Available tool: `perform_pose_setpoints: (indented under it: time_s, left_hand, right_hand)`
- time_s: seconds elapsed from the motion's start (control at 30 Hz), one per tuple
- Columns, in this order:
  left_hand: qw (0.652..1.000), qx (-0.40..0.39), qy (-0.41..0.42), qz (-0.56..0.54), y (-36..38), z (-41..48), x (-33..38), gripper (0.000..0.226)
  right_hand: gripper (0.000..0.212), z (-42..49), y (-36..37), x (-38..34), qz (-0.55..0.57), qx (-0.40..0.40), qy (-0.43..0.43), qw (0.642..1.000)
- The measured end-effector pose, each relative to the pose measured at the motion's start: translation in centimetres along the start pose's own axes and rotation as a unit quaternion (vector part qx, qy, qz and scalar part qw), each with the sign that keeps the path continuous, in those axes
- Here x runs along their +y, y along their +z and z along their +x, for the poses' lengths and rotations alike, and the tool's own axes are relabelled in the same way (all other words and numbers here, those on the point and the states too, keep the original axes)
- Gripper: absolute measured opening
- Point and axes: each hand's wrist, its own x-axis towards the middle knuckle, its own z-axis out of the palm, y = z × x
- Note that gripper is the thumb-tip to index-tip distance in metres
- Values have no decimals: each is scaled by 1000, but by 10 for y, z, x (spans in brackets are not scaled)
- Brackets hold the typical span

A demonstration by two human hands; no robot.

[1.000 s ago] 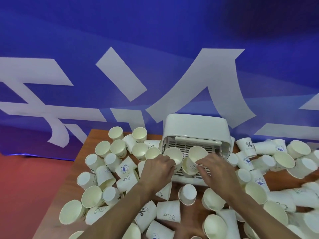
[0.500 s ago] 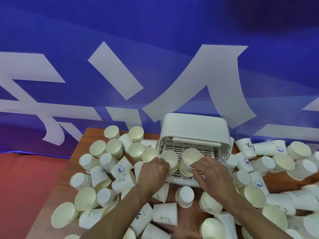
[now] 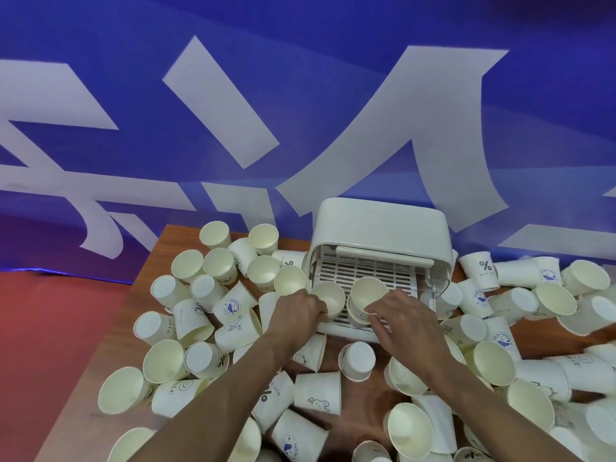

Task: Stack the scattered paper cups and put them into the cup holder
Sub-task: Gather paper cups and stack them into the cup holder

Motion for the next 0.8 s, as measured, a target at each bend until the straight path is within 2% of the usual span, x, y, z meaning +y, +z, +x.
perform_pose_setpoints:
  time_s: [0.17, 0.3, 0.5, 0.6, 0.67, 0.8]
  left_hand:
    - [998, 49, 12, -44, -2, -3, 4, 28]
    - [994, 77, 65, -48, -15, -18, 0, 25]
    - [990, 19, 142, -17, -49, -49, -31, 21]
    - [990, -29, 133, 24, -61, -67, -50, 23]
    - [992, -43, 113, 45, -66, -76, -59, 23]
    - [994, -55, 67, 61, -76, -92, -74, 24]
  right_hand:
    - [15, 1, 12, 2, -4, -26, -1, 1000]
    - [7, 2, 21, 3, -18, -51, -12, 998]
    - [8, 5, 24, -3, -39, -63, -2, 997]
    - [17, 5, 20, -8, -51, -57, 4, 997]
    - [17, 4, 16, -14, -51, -34, -23, 998]
    - [8, -5, 13, -46, -46, -21, -148, 988]
